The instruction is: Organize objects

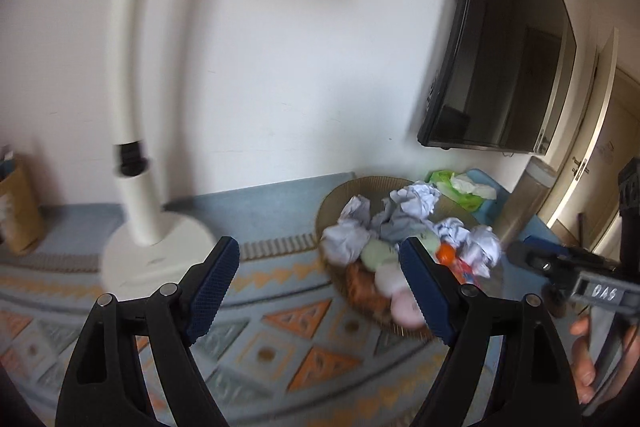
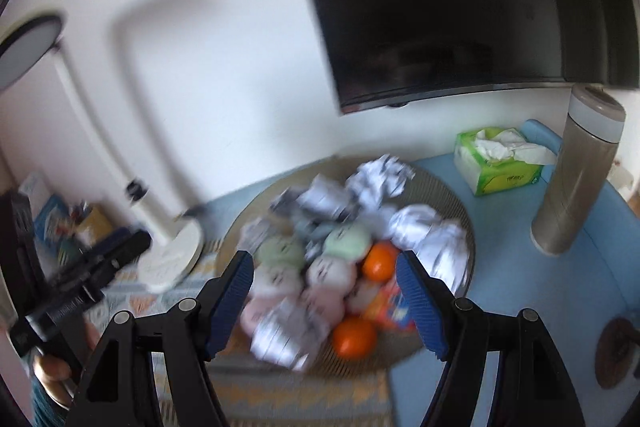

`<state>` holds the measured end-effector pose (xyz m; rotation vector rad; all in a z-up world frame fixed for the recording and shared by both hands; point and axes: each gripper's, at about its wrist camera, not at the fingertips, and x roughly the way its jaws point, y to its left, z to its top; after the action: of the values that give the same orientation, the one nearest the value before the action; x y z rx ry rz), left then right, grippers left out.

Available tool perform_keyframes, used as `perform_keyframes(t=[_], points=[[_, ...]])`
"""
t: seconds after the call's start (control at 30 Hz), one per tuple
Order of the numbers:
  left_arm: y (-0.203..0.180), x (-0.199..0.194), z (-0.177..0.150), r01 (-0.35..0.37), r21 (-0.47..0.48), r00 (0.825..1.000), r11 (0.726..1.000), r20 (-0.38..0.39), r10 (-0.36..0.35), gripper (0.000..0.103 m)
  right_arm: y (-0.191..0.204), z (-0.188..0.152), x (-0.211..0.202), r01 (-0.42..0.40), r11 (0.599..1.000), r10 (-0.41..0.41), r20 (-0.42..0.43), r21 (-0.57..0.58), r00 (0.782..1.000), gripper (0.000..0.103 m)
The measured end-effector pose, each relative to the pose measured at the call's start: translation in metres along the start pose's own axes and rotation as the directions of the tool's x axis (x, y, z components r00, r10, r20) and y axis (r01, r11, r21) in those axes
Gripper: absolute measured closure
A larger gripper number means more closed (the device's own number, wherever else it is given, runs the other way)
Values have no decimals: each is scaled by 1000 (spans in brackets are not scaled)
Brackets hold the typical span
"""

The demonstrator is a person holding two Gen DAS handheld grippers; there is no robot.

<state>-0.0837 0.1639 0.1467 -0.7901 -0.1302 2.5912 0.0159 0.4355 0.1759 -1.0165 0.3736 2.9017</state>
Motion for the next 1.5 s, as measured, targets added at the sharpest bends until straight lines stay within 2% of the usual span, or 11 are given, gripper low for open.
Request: perform_keyframes(t=[0.07, 0.17, 0.27, 0.37, 0.53, 0.63, 0.8, 0.9, 1.0, 1.27, 1.5], points=[[4, -25, -8, -25, -4, 1000, 1000, 5, 25, 20, 19, -15, -13, -13, 1000, 13, -9, -22, 1000, 30], [14, -67, -24, -99, -10, 995, 995, 32, 99, 1, 50, -41, -21, -73, 996, 71, -38, -50, 997, 29], [31, -102, -47, -142, -39, 989, 989, 34, 144, 1, 86, -69, -20, -105, 990, 100, -63, -89, 993, 19], [57, -128, -81, -258, -69, 966, 964, 6, 259, 1, 118, -99, -14, -129, 985, 121, -84, -112, 989, 17], [101, -117, -140, -366, -129, 929, 922, -110, 353, 1, 152, -151, 16, -86, 979, 66, -112, -185, 992, 16], [117, -113, -159, -376, -170, 924, 911, -138, 356, 1, 161, -170, 33, -48, 973, 15, -144, -228, 989, 16], [123, -104, -173, -398, -158, 913, 904, -160, 374, 1, 163, -186, 49, -23, 968, -22, -178, -248, 984, 16], [128, -94, -178, -412, -170, 898, 895, -245, 366, 1, 166, -187, 49, -13, 964, -33, -171, -264, 985, 15], [136, -85, -181, -453, -189, 867, 871, -320, 382, 1, 168, -187, 56, 1, 962, -56, -195, -272, 979, 12], [127, -77, -183, -505, -101, 822, 857, -358, 443, 1, 158, -186, 73, 15, 976, -77, -277, -218, 958, 6], [128, -77, -182, -505, -98, 821, 857, -360, 443, 0, 164, -189, 76, 21, 966, -99, -295, -256, 950, 0]])
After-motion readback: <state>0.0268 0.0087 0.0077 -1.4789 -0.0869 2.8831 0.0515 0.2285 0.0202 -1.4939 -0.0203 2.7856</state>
